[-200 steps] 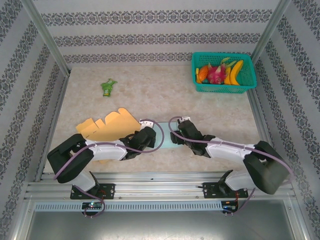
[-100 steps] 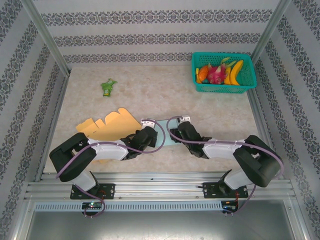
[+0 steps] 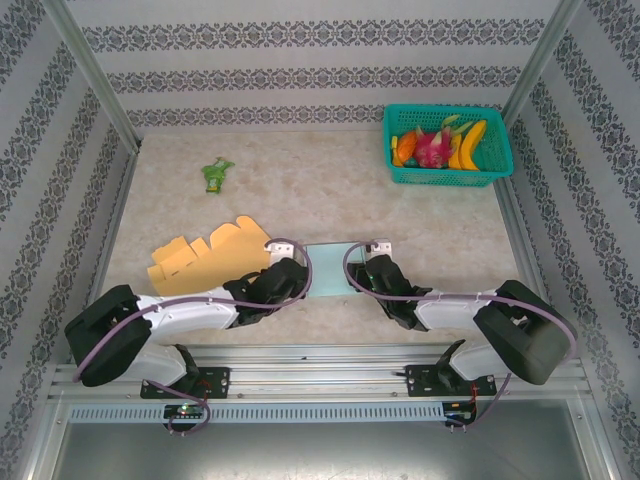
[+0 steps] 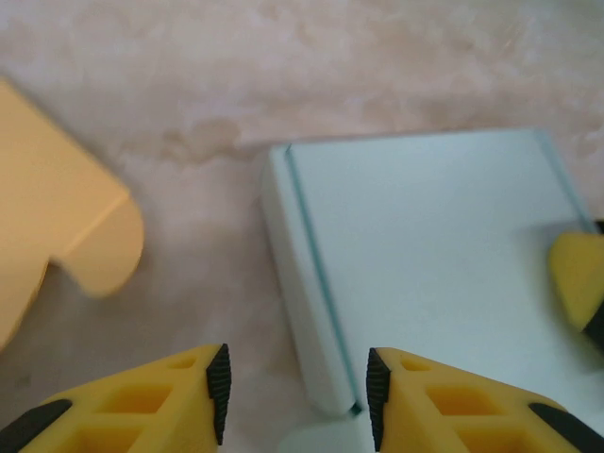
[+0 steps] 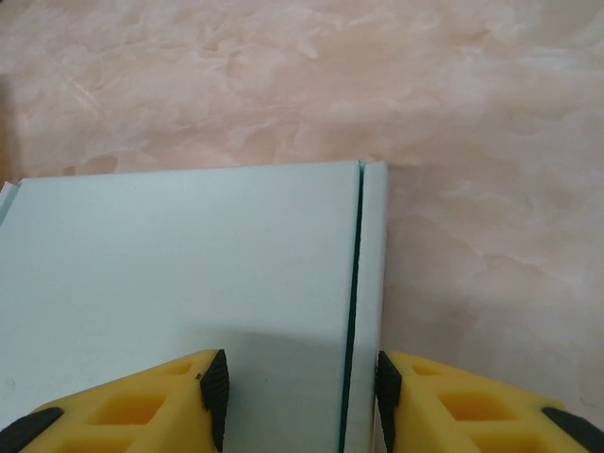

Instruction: Fold the paper box

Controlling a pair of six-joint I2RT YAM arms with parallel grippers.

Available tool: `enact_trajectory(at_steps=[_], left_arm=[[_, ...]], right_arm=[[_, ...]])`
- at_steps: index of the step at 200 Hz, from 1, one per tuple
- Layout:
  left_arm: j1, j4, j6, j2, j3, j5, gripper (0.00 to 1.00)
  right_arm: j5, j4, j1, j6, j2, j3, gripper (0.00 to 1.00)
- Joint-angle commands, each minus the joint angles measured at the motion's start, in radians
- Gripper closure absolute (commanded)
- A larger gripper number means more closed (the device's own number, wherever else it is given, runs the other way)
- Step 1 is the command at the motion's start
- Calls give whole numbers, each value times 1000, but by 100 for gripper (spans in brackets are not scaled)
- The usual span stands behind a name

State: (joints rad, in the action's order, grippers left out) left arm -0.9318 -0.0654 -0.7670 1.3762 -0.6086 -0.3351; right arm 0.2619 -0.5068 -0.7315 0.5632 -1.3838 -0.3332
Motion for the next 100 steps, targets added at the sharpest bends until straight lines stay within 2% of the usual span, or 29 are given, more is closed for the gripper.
enact_trajectory(at_steps=[1, 45, 75, 100], left_arm=[[-30, 208, -208, -14, -39, 7, 54], [-88, 530, -495, -13, -170, -75, 54], [-148, 560, -491, -6, -239, -128, 53], [-156, 561, -508, 21, -263, -130, 53]], right_arm=[[37, 37, -15, 20, -15, 40, 53], [50, 29, -34, 26, -27, 40, 53], [59, 25, -45, 28, -30, 38, 53], [62, 22, -49, 33, -33, 39, 53]])
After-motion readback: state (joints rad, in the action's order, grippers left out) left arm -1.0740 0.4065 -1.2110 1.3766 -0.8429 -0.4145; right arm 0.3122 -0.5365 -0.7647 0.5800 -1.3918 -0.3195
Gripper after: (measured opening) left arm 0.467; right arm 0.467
